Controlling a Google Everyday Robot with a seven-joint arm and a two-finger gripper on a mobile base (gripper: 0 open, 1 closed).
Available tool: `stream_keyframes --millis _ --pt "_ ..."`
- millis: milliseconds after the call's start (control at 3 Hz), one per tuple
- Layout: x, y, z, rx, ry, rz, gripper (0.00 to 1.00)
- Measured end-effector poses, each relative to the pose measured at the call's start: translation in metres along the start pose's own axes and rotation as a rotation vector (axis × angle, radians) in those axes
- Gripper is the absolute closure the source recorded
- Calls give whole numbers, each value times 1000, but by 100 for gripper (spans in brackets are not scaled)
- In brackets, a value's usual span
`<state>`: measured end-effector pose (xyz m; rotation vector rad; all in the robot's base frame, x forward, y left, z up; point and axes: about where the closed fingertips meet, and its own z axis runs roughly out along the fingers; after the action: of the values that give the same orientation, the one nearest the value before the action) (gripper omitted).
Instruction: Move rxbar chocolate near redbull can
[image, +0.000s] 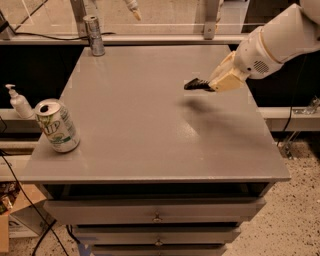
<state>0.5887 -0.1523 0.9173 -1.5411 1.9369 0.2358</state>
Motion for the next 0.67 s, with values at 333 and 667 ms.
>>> stream_keyframes --millis 333,667 --pt "-18 -24 31 54 -80 -11 100" --pt "-40 -47 60 69 -137 -44 100"
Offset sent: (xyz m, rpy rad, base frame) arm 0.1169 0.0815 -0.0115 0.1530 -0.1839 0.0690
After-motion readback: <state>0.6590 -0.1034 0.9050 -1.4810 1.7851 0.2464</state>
